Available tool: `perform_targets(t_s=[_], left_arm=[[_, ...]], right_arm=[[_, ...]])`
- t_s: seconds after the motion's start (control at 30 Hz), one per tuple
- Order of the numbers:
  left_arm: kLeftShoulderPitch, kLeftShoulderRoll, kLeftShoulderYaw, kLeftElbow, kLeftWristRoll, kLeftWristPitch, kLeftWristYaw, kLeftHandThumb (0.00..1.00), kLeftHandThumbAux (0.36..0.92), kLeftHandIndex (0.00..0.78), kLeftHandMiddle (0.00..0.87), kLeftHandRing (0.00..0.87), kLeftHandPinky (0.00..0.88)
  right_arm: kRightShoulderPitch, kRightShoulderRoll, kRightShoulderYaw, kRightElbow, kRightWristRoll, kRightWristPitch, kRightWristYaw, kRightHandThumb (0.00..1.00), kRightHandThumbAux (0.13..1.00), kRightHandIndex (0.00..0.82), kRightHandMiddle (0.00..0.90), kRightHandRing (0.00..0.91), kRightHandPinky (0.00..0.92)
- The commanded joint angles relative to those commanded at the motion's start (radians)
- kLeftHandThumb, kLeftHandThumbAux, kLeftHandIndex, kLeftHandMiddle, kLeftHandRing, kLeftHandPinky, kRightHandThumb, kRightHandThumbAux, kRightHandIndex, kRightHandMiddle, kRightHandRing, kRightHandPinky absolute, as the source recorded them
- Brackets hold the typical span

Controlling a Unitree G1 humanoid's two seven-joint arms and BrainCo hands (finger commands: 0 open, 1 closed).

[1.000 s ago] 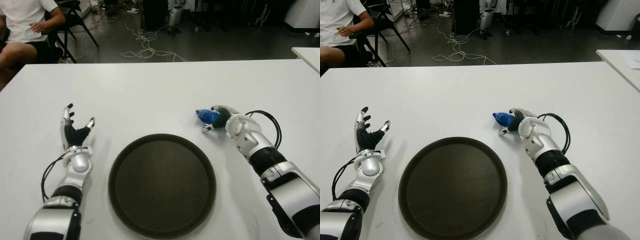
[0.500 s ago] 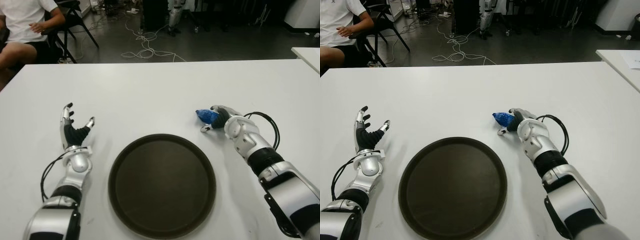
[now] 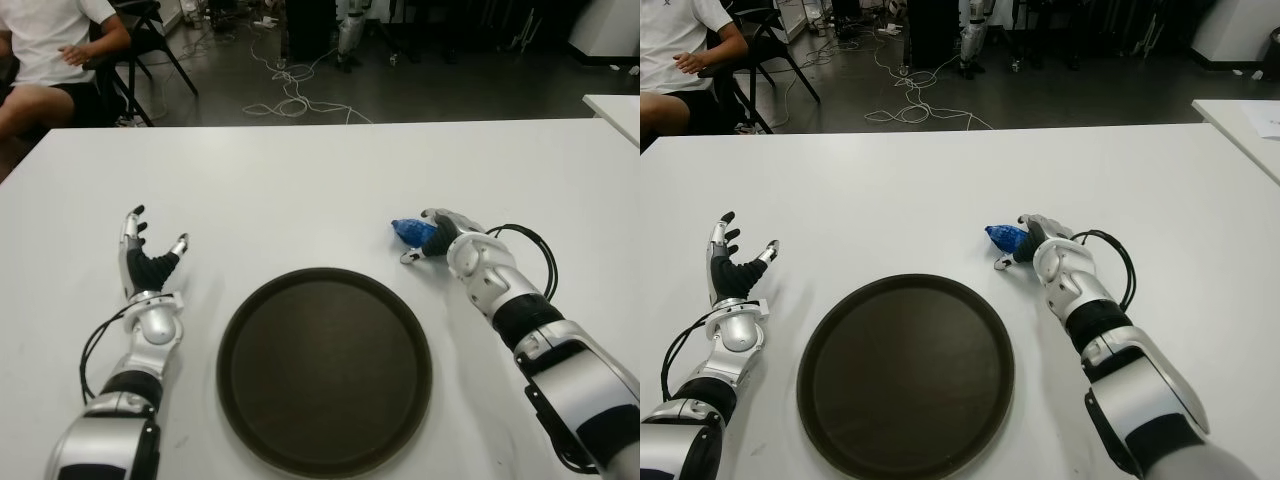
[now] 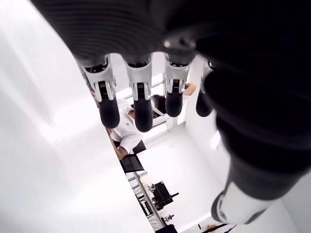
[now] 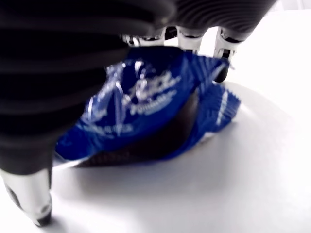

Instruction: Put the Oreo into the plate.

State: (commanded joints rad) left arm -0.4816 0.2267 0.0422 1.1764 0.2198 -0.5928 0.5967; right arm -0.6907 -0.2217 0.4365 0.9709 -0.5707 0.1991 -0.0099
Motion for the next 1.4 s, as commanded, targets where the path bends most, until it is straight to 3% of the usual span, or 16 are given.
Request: perform_targets(t_s=[0.03,0.1,0.13,0.17,0.2,0.33,0.8,1.4], left_arm=[[0.000,0.000,0.000,0.000,-0.001,0.001,0.000,0.211,0.780,0.123,0.110,0.120,0.155],[0.001,0.000,0.000,-0.001,0.000,0.003,0.001,0.213,0.781,0.119,0.111,0.121,0.154],[0.001,0.000,-0.001,-0.001,0.000,0.004,0.001,0.212,0.781,0.118,0.111,0.121,0.154],[0.001,0.000,-0.001,-0.002,0.001,0.004,0.002,0.211,0.782,0.116,0.111,0.122,0.155],[0.001,0.000,-0.001,-0.002,0.001,0.005,0.002,0.210,0.783,0.115,0.111,0.123,0.156],[0.002,0.002,-0.004,-0.004,0.005,0.012,0.004,0.207,0.780,0.111,0.112,0.124,0.151],[0.004,0.003,-0.010,-0.012,0.011,0.017,0.005,0.191,0.779,0.113,0.116,0.133,0.170],[0.003,0.004,-0.008,-0.009,0.007,0.024,0.005,0.183,0.779,0.110,0.107,0.117,0.138]], right_arm=[[0.002,0.001,-0.008,0.004,0.007,-0.012,-0.012,0.000,0.728,0.177,0.195,0.186,0.158],[0.007,0.004,-0.029,0.010,0.024,-0.037,-0.040,0.039,0.783,0.297,0.337,0.339,0.343],[0.011,0.007,-0.042,0.013,0.034,-0.051,-0.062,0.053,0.792,0.321,0.366,0.370,0.378],[0.013,0.010,-0.050,0.016,0.041,-0.061,-0.076,0.279,0.771,0.358,0.439,0.445,0.455],[0.013,0.011,-0.054,0.019,0.045,-0.068,-0.086,0.424,0.758,0.381,0.486,0.493,0.505],[0.015,0.019,-0.079,0.042,0.062,-0.105,-0.149,0.633,0.736,0.417,0.594,0.594,0.597],[0.018,0.036,-0.133,0.061,0.106,-0.152,-0.231,0.695,0.727,0.432,0.722,0.718,0.717],[0.022,0.045,-0.181,0.028,0.159,-0.128,-0.204,0.699,0.725,0.436,0.766,0.765,0.756]])
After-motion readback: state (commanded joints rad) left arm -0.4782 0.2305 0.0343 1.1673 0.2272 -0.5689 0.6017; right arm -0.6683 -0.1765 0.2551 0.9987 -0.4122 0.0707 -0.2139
